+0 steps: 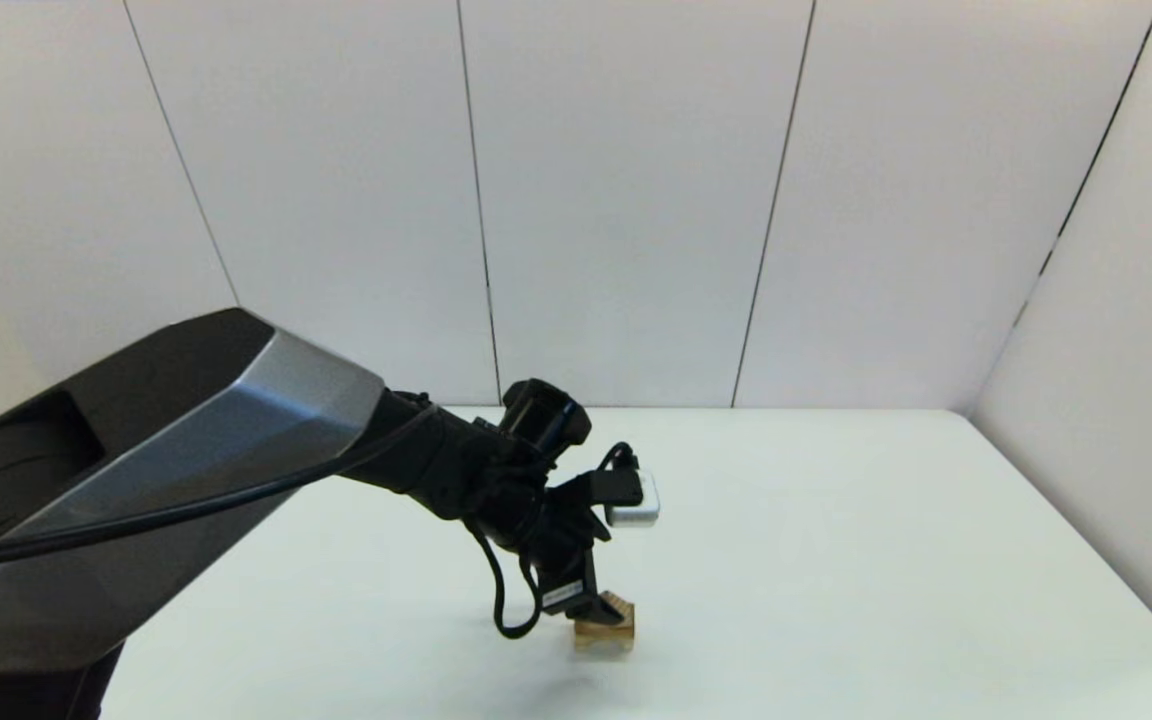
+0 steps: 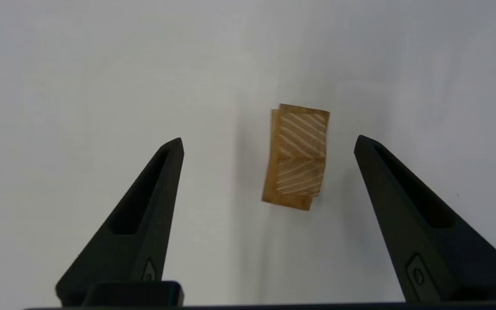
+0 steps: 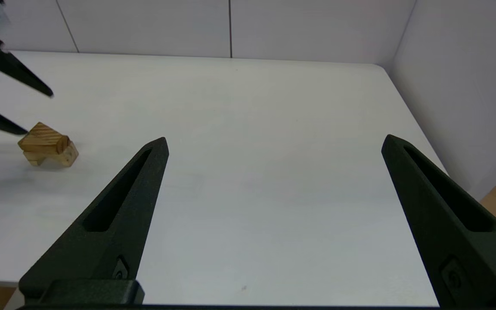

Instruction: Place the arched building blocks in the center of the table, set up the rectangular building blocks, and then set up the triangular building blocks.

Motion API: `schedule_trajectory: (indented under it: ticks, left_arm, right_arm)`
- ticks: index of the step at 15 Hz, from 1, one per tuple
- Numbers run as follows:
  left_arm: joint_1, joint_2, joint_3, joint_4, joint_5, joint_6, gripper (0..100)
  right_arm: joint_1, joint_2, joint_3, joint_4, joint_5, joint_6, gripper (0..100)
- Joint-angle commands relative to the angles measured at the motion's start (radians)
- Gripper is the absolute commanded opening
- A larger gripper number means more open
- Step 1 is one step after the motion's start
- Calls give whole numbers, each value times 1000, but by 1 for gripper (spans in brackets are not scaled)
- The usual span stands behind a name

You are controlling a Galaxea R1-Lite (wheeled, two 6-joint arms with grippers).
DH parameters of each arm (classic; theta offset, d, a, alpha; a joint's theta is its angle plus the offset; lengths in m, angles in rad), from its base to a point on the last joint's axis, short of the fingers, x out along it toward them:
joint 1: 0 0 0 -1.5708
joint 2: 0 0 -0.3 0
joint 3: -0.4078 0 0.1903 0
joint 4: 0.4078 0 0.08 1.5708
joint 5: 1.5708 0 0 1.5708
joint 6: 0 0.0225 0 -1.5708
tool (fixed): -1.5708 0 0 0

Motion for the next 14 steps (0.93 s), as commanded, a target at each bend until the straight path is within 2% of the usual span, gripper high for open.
schedule_trajectory:
  ticks: [1,2,6,9,11,14]
  left_arm:
    - [55,-256,15,15,-2,-97,100]
    - [72,-331,22,43,-2,-102,100]
    - [144,-704,36,296,9,-134,100]
    - [196,-993,53,408,79,-271,100]
    - [196,-1146,79,409,93,-392,100]
    - [251,-1315,116,412,105,-412,100]
  right_arm:
    - [0,0,0,-1,0,-1,100]
    - [0,0,0,1,0,-1,100]
    - [0,0,0,1,0,-1,100]
    - [0,0,0,1,0,-1,100]
    - [0,0,-2,1,0,-1,100]
    - [0,0,-2,-1,0,-1,100]
